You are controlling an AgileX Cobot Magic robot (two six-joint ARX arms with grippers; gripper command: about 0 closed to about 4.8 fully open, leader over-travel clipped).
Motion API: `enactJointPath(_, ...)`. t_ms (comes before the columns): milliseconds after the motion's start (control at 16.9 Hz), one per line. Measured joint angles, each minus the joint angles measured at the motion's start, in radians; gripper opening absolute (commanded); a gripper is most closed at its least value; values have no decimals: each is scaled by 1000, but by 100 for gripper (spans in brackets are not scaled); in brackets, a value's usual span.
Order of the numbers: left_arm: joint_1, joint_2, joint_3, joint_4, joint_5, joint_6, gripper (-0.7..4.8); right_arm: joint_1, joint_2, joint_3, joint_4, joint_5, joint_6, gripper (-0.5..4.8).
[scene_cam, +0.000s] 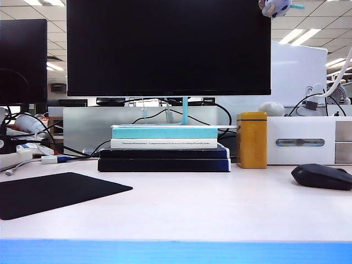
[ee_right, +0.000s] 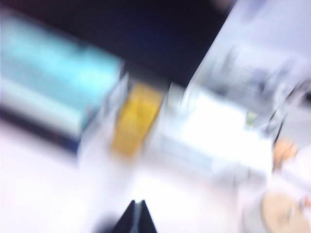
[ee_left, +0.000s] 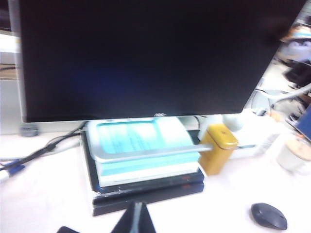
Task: Place the black mouse on the black mouse pad.
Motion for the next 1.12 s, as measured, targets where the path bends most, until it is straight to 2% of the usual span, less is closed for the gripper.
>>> enactJointPath(177,0,0,0,0,1,-1,-3,-18,102,16,-63,-4,-82,-1)
enactJointPath(355,0,0,0,4,4,-1,-3,-29,215,16,-122,-5,-113,0)
enactJointPath(414,0,0,0,6,4,-1,-3,-30,234,16,-139,-5,-114,49)
enactJointPath(473,0,0,0,8,4,-1,-3,-33,255,15,-163,-13,-114,412)
enactJointPath(532,0,0,0,8,4,-1,-3,-35,285,16,-201,-43,-126,479)
enactJointPath(769,0,0,0,10,4,-1,-3,-36,417,14,-292,-51,-142,479)
enactJointPath(946,0,0,0,11,4,-1,-3,-40,476,14,-246,-50,-151,479)
enactJointPath(1123,0,0,0,11,4,-1,-3,-45,500,14,-219,-55,-222,479)
